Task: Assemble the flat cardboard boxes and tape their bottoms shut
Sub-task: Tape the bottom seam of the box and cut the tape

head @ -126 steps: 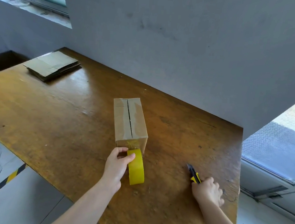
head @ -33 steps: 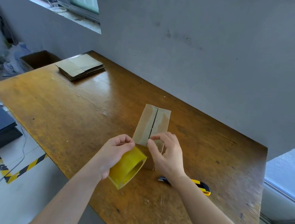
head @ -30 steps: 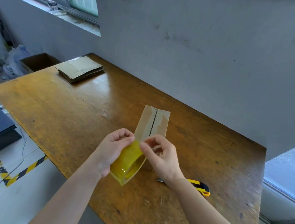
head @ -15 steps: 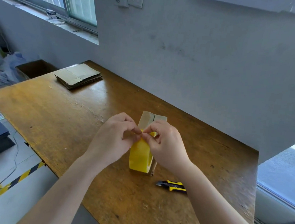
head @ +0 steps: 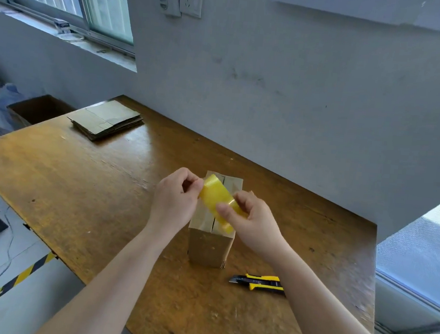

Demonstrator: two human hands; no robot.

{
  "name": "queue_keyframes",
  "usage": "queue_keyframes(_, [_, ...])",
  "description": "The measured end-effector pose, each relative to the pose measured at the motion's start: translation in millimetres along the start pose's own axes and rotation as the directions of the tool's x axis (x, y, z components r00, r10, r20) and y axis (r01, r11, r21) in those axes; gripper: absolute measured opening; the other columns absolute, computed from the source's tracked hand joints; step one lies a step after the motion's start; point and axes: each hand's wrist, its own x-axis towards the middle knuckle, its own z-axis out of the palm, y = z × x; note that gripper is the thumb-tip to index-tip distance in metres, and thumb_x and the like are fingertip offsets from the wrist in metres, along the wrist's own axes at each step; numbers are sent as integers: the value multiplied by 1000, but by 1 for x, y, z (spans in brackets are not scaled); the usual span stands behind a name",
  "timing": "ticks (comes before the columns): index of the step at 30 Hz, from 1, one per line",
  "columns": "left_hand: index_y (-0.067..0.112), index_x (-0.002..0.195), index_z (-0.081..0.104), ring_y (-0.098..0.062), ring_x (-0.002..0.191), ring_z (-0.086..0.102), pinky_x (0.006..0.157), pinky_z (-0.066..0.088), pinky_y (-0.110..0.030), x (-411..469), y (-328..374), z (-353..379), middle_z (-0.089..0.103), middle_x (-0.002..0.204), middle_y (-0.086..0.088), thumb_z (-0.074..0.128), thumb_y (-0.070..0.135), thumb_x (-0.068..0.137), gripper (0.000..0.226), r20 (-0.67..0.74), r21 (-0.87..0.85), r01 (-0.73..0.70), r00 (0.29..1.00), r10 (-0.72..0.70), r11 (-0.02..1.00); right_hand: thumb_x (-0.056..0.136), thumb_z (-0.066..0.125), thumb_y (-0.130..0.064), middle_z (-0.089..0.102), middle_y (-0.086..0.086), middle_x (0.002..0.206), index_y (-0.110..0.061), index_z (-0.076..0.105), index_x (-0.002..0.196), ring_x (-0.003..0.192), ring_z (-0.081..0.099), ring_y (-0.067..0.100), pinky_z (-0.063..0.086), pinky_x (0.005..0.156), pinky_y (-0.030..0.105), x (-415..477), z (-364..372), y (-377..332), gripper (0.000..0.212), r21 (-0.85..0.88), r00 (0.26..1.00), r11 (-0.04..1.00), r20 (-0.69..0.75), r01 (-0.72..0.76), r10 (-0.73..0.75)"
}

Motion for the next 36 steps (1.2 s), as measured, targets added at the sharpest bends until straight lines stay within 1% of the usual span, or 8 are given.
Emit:
queue_keyframes(3, [19,78,57,-8,71,51,57,34,-21,-1,-7,9,56,75,6,54,23,98,20,79,15,72,994,-73,997,89,58,-54,59,-5,72,-23,62,85,65,55,9,45,56,24,6,-10,-8,32,-168,998,986,-63,8,-19])
queue_keyframes(5, [16,80,58,-10,70,51,57,33,-21,-4,-10,16,58,76,2,54,21,98,19,118,-18,141,983,-138,990,88,56,-59,61,-6,75,-24,64,88,65,57,10,45,52,23,10,-15,-14,36,-382,998,924,-47,14,-35])
queue_keyframes(10, [13,80,58,-15,75,54,60,37,-25,2,-20,18,60,82,-2,54,20,98,19,110,-167,325,944,-310,931,87,46,-70,61,-9,79,-23,69,102,72,56,10,39,52,21,20,-21,-12,55,-678,998,733,-30,-54,46])
queue_keyframes(17, [12,82,58,-20,82,64,66,49,-29,-7,-46,29,65,90,-8,52,19,100,20,121,-225,487,873,-472,844,89,45,-65,63,-6,84,-22,70,100,75,58,14,42,56,24,26,-18,-10,52,-722,996,688,-23,-76,85])
queue_keyframes(20, [9,85,58,-22,82,69,79,58,-39,-6,-53,25,66,94,-8,54,15,99,16,126,-320,563,823,-555,762,88,46,-62,65,-6,84,-22,70,97,74,57,15,38,54,25,30,-26,-12,47,-743,995,663,-27,-87,101])
queue_keyframes(24, [7,91,57,-22,81,67,83,57,-41,-9,-57,28,63,98,-8,52,13,100,12,225,-371,659,747,-625,654,88,47,-58,62,-7,76,-24,69,90,70,57,15,35,51,23,38,-29,-16,41,-793,997,606,-19,-60,75])
queue_keyframes(29, [11,90,59,-30,99,66,92,55,-45,-13,-65,36,65,105,-12,53,16,100,13,239,-348,694,715,-657,630,87,48,-59,63,-7,75,-22,64,87,69,60,14,47,56,25,37,-22,-10,40,-830,996,554,-6,-57,93])
queue_keyframes(36, [8,94,61,-27,92,69,88,58,-42,-23,-74,45,68,102,-12,53,14,99,11,258,-359,717,692,-674,598,87,48,-61,65,-7,77,-23,72,96,67,59,11,40,50,22,40,-18,-2,47,-847,994,528,7,-51,107])
